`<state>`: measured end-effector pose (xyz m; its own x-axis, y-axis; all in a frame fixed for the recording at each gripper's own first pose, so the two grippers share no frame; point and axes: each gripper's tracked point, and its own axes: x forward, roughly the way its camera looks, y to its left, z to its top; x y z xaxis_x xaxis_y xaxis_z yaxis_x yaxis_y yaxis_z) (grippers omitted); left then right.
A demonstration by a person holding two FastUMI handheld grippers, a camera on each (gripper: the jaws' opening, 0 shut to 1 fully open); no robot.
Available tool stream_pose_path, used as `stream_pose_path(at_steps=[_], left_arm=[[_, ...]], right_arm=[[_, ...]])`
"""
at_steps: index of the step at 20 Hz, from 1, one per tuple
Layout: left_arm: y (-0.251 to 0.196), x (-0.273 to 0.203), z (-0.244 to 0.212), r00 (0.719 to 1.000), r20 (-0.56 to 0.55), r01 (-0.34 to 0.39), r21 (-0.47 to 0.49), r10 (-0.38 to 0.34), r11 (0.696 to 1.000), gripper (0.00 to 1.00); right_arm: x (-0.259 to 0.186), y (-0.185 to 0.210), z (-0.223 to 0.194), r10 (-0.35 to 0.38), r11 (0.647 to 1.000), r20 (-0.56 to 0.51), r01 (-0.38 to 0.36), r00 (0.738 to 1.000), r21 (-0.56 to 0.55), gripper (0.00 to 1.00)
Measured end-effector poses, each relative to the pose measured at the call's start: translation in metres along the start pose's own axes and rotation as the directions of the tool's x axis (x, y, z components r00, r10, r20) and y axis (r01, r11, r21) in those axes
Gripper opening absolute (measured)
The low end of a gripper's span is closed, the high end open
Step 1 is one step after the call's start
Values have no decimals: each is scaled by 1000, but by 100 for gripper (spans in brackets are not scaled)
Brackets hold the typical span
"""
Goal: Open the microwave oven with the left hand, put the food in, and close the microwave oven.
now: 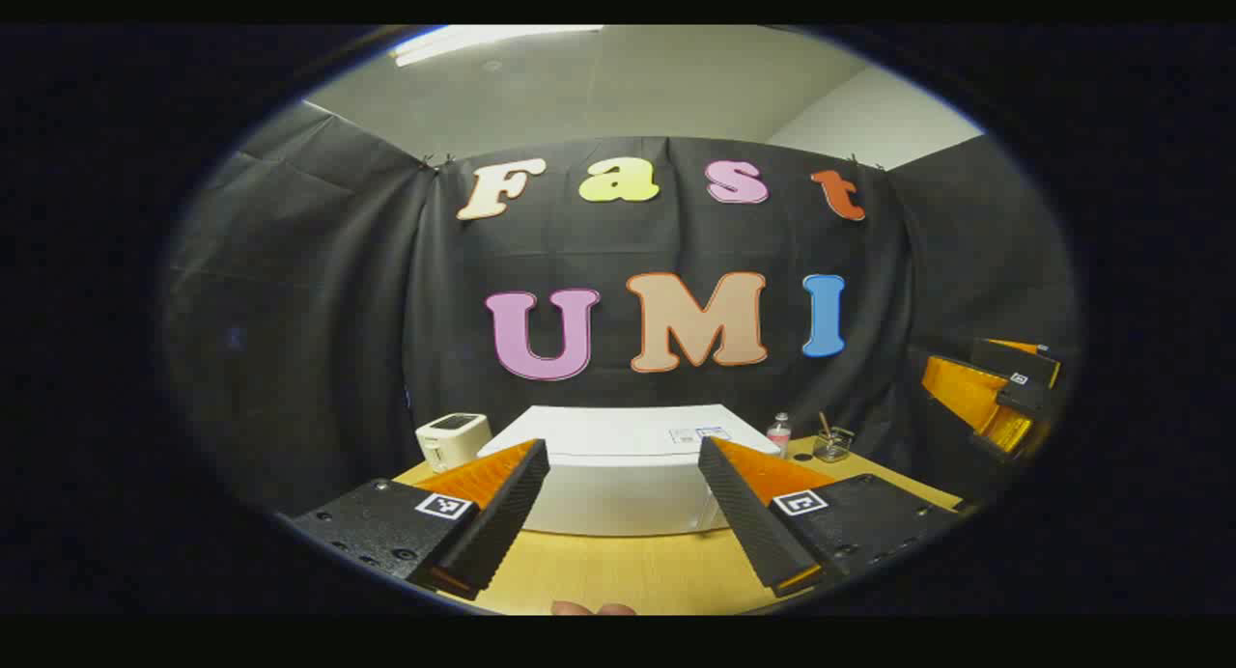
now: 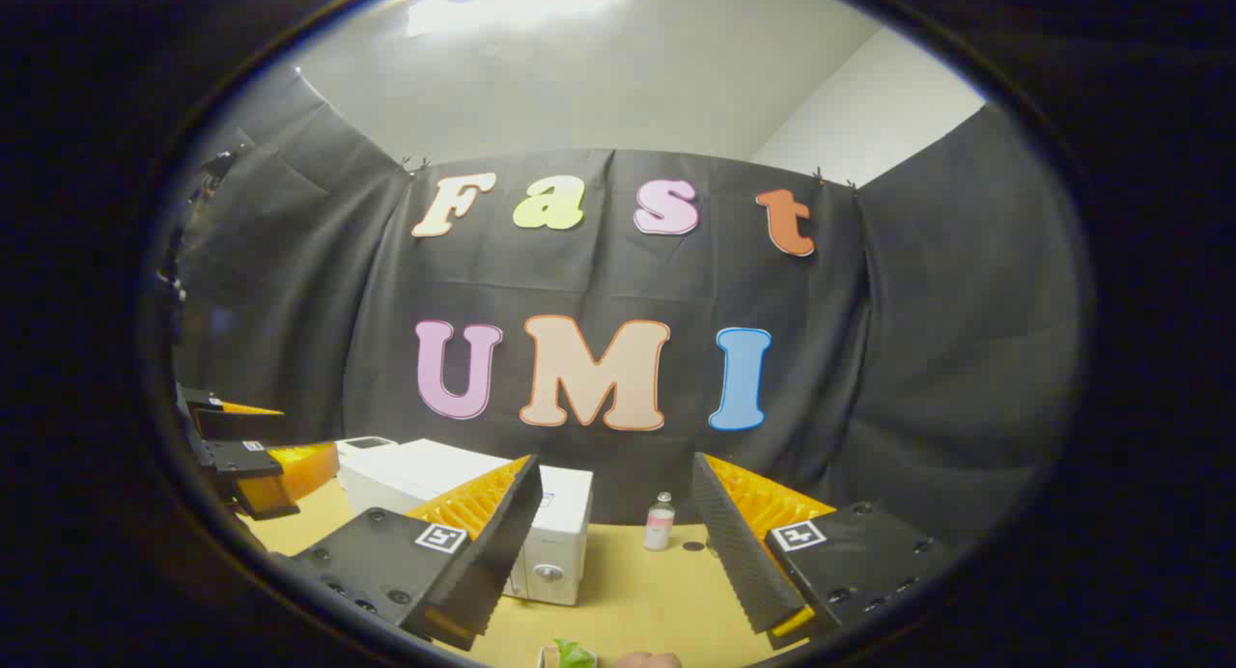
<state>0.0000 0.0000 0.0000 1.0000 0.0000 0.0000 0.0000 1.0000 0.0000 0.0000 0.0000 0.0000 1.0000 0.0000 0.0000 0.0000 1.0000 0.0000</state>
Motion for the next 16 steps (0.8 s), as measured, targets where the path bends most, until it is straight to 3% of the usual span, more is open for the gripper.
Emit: stream_pose_path(at_steps=[16], left_arm=[[-11,-11,3,1000,-10,15,42,-15,999,97]], right_arm=[[-7,6,-2,58,998,-10,-58,998,-4,96]])
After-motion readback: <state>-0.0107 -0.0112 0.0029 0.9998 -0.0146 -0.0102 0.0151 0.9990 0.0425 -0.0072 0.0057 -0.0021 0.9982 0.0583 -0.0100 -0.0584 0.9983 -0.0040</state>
